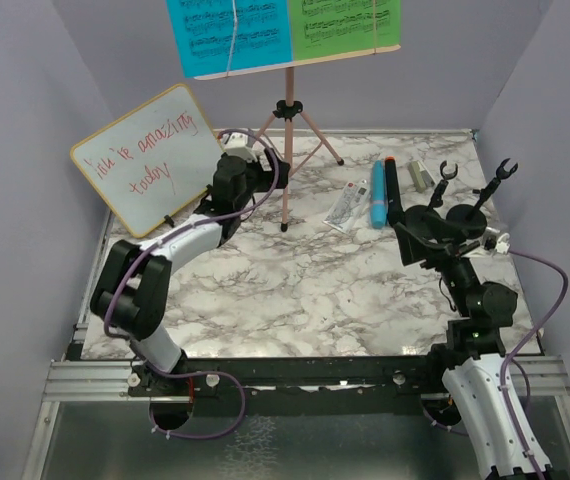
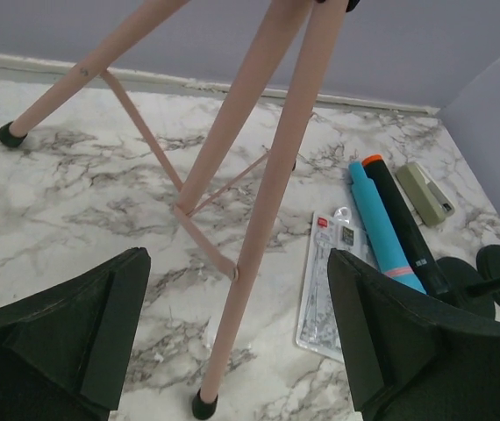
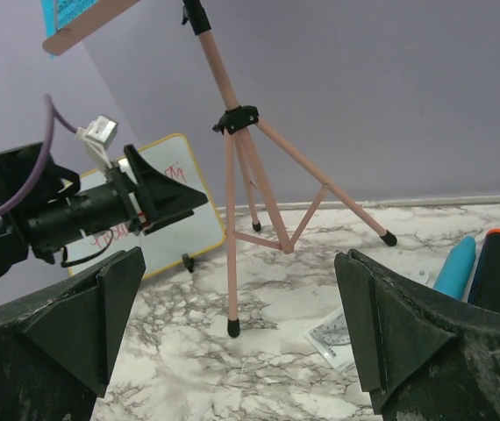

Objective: Pack up the instrument practice props
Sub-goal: Move the music stand to the center of the board.

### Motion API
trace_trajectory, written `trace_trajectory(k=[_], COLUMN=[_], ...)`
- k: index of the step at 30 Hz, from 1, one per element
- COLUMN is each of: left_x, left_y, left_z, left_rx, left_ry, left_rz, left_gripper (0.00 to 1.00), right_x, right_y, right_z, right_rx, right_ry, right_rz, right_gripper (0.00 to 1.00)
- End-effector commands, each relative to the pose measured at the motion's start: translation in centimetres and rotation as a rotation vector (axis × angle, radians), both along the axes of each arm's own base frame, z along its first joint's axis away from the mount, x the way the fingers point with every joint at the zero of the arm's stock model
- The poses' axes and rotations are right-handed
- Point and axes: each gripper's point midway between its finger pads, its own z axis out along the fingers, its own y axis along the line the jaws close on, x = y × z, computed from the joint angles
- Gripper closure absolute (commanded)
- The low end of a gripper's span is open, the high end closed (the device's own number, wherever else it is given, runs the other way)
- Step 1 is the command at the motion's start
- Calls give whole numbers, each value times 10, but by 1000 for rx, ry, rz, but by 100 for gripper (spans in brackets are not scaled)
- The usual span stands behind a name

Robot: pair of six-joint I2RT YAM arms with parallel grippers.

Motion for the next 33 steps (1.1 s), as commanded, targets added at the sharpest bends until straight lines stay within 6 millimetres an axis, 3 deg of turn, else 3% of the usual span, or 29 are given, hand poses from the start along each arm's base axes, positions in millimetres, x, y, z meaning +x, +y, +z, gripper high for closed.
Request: trace_trajectory(k=[1,8,14,18,21,27,33], left_x=[35,71,70,59,45,7,-31], left_y=[-22,-34,-40,-38,-40,-48,-40], left_z=[17,-7,-10,-8,-11,-24,-30], left_rx=[49,113,172,210,247,294,248], left_ry=[-111,-114,-143,-157,-163,-152,-101], left_rz=[19,76,43,10,-28,-94,-103], left_gripper=[13,26,56,81,93,99,100], right_x=[-2,-4,-2,-2,-3,-2,-1], right_y=[0,3,2,4,6,8,11], right_z=[-5,-9,-13,-14,-15,-17,-19], right_rx=[-38,-68,-83,-99,-106,-119,-132], right_ry=[-22,-27,-14,-15,-17,-5,6], right_rz=[-7,9,-1,9,21,28,48], right_gripper=[0,2,4,6,7,7,8])
